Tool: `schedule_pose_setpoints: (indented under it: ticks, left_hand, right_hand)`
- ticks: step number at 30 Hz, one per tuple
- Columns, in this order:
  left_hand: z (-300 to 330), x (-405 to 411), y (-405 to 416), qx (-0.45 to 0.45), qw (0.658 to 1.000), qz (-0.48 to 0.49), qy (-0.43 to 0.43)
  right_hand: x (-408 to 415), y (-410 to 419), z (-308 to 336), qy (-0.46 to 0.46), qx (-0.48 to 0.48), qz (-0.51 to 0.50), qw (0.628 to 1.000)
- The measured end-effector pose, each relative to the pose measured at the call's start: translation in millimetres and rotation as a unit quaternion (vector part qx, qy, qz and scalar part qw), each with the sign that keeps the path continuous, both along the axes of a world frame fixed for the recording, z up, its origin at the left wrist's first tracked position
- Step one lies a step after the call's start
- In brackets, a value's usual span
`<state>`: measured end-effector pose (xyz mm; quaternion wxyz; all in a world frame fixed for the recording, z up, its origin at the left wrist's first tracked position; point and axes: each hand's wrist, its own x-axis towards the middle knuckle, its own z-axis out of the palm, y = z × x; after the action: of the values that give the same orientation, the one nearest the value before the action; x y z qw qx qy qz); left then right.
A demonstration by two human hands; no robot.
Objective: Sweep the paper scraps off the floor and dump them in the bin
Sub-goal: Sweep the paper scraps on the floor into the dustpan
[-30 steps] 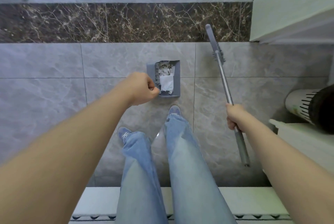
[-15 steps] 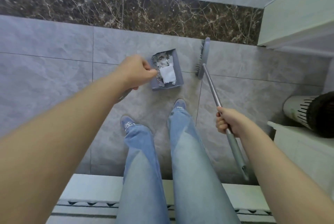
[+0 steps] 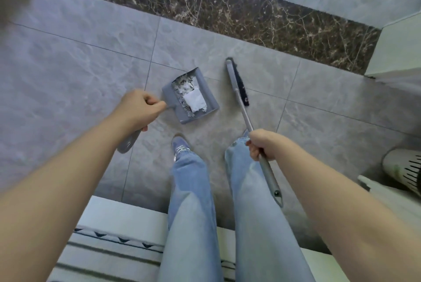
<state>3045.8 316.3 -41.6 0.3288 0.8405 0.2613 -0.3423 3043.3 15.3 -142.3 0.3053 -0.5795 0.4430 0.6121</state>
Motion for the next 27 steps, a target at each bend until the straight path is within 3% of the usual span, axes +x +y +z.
schedule_pose_setpoints:
  ticks: [4,6,10,15,17,21,27]
  left_hand:
    - [6,-10,21,-0.020,0.999,0.041,0.002]
    - [8,-17,35,-0.027,0.998,0.057,0.006]
    - [2,-32,60,-0.038,0.996,0.079,0.000]
    - [-6,-41,73,-0.034,0.996,0.075,-0.034]
    - [-4,-42,78,-0.032,0.995,0.083,-0.042]
    - [5,-49,105,-0.028,0.993,0.104,-0.043]
    - [5,-59,159,0.002,0.985,0.170,-0.035]
  right_hand:
    - [-7,22,24,-0.036,0.023,-0.066,0.997]
    - [-8,33,32,-0.075,0.002,-0.049,0.996]
    - [6,54,18,-0.089,-0.059,0.187,0.976]
    - [-13,97,-9,-0.038,-0.016,0.263,0.964]
    - [-32,104,-6,-0.021,-0.006,0.235,0.972]
    - [-51,109,19,-0.079,0.009,0.138,0.987]
    - [37,167,1,-0.194,-0.047,0.187,0.962]
